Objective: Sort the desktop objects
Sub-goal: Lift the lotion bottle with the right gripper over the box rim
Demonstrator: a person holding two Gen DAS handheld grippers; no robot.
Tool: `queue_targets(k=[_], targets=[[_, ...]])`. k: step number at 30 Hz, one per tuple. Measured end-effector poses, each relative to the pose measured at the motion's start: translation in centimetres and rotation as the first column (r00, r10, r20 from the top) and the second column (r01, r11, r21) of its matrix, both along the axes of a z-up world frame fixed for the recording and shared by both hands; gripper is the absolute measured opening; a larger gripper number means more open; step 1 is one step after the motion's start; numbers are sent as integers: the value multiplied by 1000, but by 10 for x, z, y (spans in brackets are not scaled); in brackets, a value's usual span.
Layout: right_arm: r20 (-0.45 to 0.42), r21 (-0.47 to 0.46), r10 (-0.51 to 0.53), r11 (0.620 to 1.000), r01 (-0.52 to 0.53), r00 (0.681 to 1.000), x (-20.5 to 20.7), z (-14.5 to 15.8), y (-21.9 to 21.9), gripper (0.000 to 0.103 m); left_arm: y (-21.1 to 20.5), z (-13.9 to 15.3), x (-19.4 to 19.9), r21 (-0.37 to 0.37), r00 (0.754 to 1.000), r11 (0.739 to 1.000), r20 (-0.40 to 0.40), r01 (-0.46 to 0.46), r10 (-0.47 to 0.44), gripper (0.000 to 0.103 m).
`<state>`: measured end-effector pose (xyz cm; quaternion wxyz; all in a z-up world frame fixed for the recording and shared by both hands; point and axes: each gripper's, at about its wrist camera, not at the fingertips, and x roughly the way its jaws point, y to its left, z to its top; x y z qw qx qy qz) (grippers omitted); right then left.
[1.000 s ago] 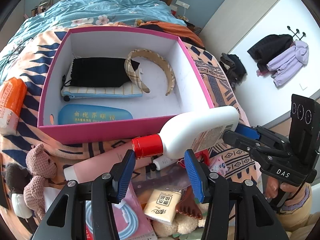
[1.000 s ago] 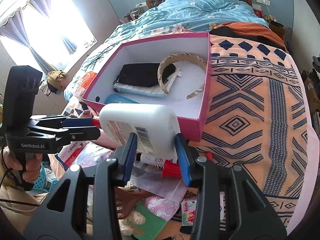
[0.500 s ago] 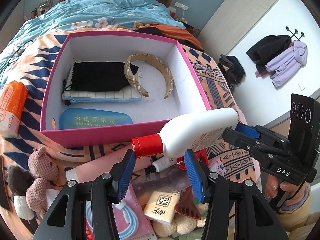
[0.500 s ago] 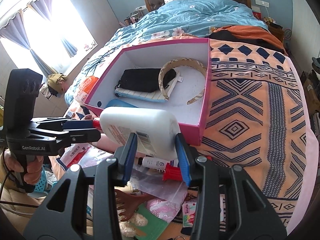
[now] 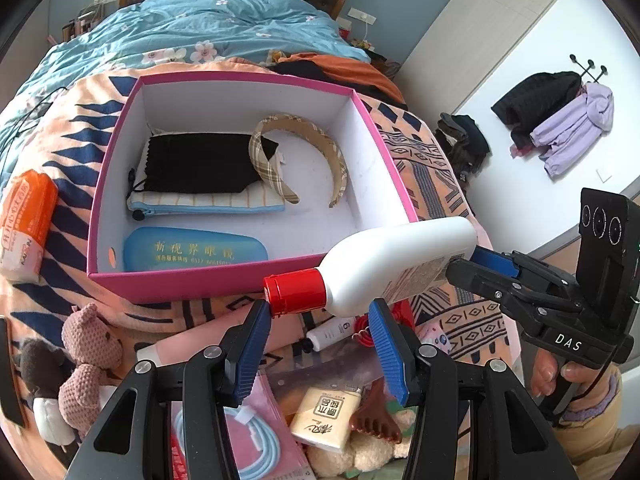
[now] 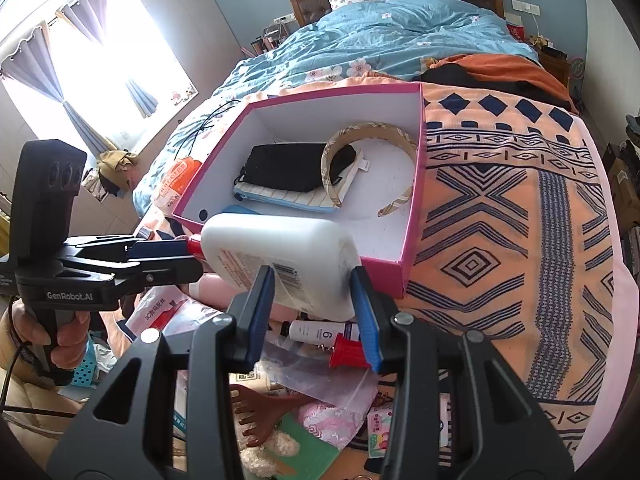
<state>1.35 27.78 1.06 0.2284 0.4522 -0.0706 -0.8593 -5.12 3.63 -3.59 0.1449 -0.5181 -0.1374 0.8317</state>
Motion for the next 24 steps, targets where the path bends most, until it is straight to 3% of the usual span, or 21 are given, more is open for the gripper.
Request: queue_targets(k=[24], targets=[[-21, -7, -5, 1000, 5, 1000, -12, 8, 2, 43, -2, 4, -10, 9, 1000, 1000, -7, -10, 10, 51]])
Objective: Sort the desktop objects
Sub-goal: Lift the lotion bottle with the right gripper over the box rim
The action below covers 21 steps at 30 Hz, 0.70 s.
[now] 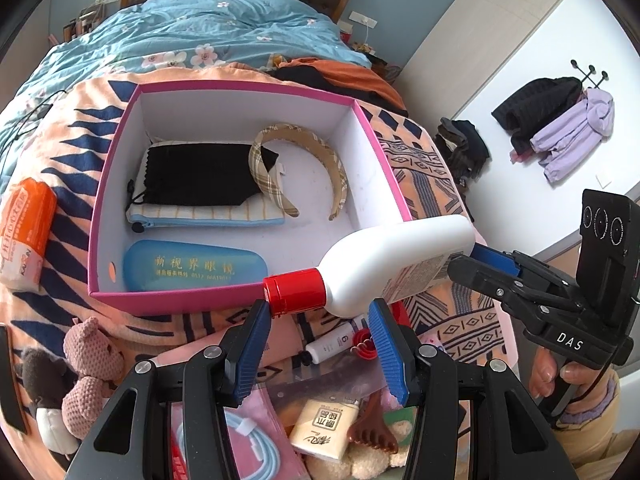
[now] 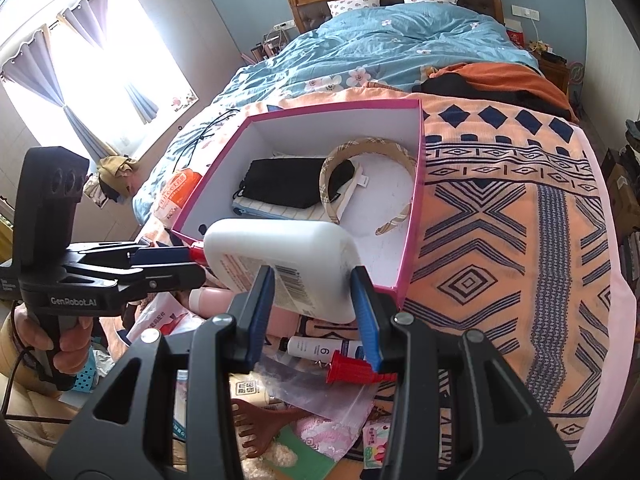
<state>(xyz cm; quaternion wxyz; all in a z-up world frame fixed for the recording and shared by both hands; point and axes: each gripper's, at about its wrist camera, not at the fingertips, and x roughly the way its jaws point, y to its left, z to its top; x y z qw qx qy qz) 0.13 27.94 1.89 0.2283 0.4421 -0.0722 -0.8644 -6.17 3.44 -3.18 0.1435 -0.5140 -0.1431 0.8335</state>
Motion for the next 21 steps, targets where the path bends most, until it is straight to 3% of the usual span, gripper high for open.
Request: queue_targets(k=[21], targets=[[-7, 2, 3, 1000, -3, 1000, -11, 3, -2, 43, -3, 7, -11, -14, 1000, 1000, -23, -14, 13, 51]])
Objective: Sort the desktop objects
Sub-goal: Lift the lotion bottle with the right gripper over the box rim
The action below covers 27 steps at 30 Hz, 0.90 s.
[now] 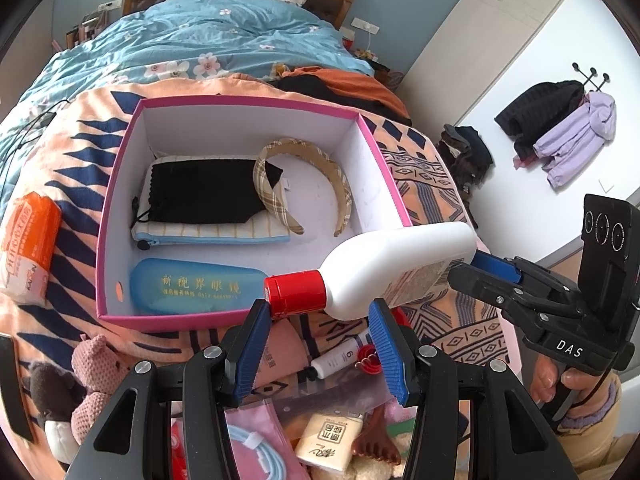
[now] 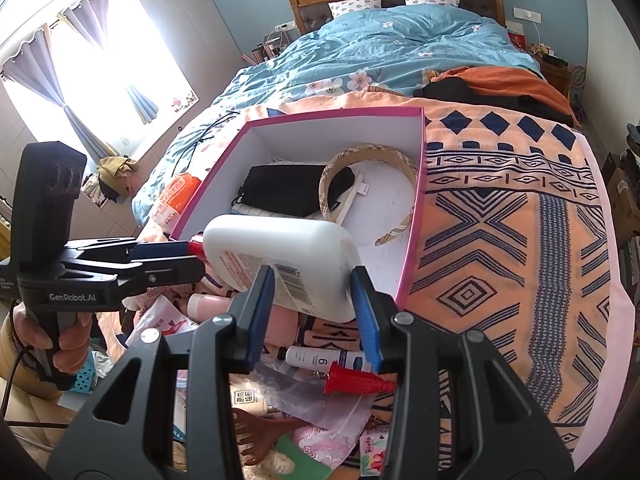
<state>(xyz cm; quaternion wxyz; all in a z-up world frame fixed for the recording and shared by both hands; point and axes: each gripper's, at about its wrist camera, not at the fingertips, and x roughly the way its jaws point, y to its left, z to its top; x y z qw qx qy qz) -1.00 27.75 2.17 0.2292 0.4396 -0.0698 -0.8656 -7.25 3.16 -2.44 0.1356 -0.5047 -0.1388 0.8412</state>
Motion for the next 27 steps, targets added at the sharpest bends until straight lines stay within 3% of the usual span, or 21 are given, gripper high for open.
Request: queue_targets(k=[27], targets=[[-11, -7, 8, 1000, -8, 1000, -13, 3, -1, 43, -3, 4, -13, -17, 1000, 1000, -14, -12, 12, 51]])
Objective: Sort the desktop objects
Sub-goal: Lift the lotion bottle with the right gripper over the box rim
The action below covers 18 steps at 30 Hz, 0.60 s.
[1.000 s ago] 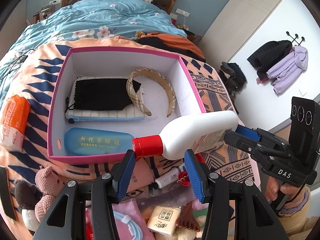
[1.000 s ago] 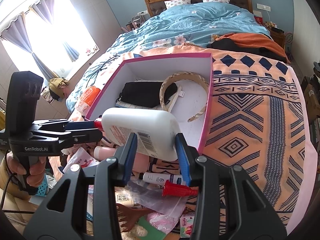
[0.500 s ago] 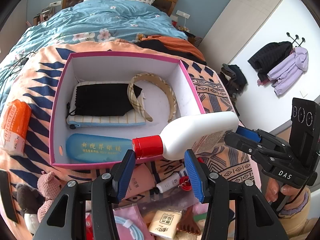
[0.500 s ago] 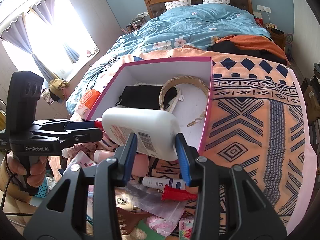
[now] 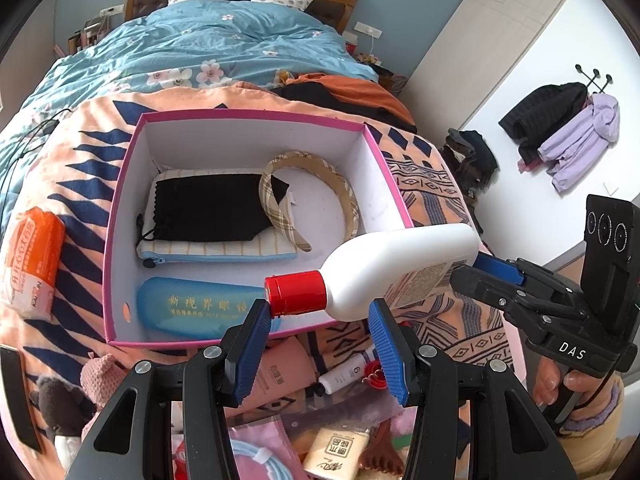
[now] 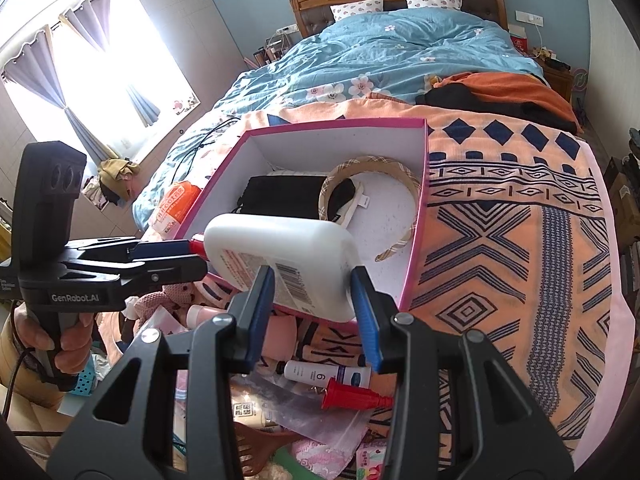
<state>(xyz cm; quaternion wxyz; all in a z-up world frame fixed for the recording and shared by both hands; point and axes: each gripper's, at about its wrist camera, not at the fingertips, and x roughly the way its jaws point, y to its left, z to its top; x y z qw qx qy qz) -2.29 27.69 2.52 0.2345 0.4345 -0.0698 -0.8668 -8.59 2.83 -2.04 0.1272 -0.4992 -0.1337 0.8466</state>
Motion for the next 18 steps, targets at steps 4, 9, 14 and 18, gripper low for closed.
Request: queue_targets(k=[4, 9, 14, 18], targets=[[0, 2, 0, 1000, 0, 1000, 0, 0, 0, 43, -1, -1, -4, -1, 1000, 1000, 3, -3, 3, 51], [3, 3, 4, 1000, -4, 1000, -3, -1, -2, 43, -2, -3, -6, -3, 1000, 1000, 8, -6, 6, 51], [15, 4, 4, 1000, -4, 1000, -8, -5, -3, 43, -4, -7, -8, -6, 1000, 1000, 14, -10, 10, 51], [23, 5, 6, 1000, -6, 1000, -10, -8, -3, 43, -5, -8, -10, -7, 1000, 1000, 15, -15, 15, 51]])
